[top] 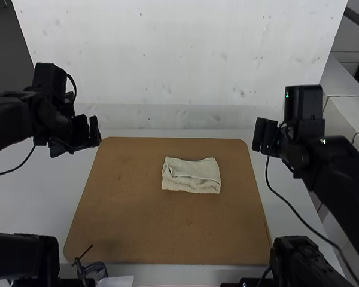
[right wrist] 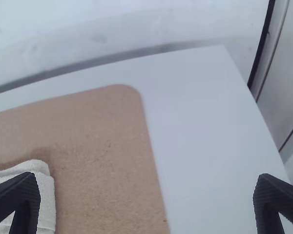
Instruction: Fold the towel.
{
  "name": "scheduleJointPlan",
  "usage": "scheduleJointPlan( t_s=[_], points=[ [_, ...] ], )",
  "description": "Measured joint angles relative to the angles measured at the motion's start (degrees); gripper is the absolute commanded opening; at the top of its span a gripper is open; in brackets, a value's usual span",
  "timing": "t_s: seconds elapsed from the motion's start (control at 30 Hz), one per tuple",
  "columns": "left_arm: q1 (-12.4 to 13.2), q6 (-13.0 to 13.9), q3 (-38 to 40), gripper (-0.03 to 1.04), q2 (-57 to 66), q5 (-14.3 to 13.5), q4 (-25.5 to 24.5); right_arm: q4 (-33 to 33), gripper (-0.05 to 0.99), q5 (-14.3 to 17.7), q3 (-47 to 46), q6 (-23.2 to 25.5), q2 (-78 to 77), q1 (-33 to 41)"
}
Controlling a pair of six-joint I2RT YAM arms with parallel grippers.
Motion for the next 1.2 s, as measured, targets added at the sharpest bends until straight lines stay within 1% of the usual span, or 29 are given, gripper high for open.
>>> scheduleJointPlan(
  t_s=[0.2,0.33,0.53,0.6,0.73,0.8,0.93,1.0,1.07,1.13,1.2],
  points=[
    [-0.4,0.0,-1.2,1.00,-9.0,-1.3,0.0,0.2,0.95,0.0,-6.8,-3.8,-16.0,-1.9],
    [-0.4,-0.2,-2.2,1.00,-15.4,-1.8,0.1,0.1,0.95,0.0,-9.5,-5.6,-21.9,-1.9],
    [-0.4,-0.3,-3.8,1.00,-24.8,-3.0,-1.5,0.6,0.95,0.0,-12.7,-6.9,-27.5,-1.9],
    [-0.4,-0.5,-3.9,1.00,-27.4,-4.0,-2.4,0.6,0.95,0.0,-14.1,-7.1,-30.5,-1.9],
    [-0.3,-0.7,-4.5,1.00,-31.5,-5.7,-6.1,0.9,0.95,0.0,-15.3,-7.3,-33.0,-1.9],
    [-0.3,-0.8,-5.9,1.00,-34.3,-6.4,-6.4,0.5,0.95,0.0,-15.3,-7.4,-33.0,-1.9],
    [-0.2,-0.7,-9.9,1.00,-43.6,-7.5,-7.0,-1.5,0.95,0.0,-15.3,-7.4,-33.0,-1.9],
    [-0.2,0.0,-11.8,1.00,-48.2,-7.7,-7.6,-2.2,0.95,0.0,-15.3,-7.4,-33.0,-1.9],
    [0.8,1.4,-14.0,1.00,-52.9,-7.7,-8.8,-3.8,0.95,0.0,-15.0,-7.4,-33.0,-1.9],
    [1.7,3.1,-15.3,1.00,-56.2,-7.7,-11.5,-5.7,0.95,0.0,-14.4,-7.4,-33.0,-1.9],
    [1.7,5.2,-15.4,1.00,-57.3,-7.7,-15.0,-9.0,0.95,0.0,-13.3,-7.4,-33.0,-1.9]
  ],
)
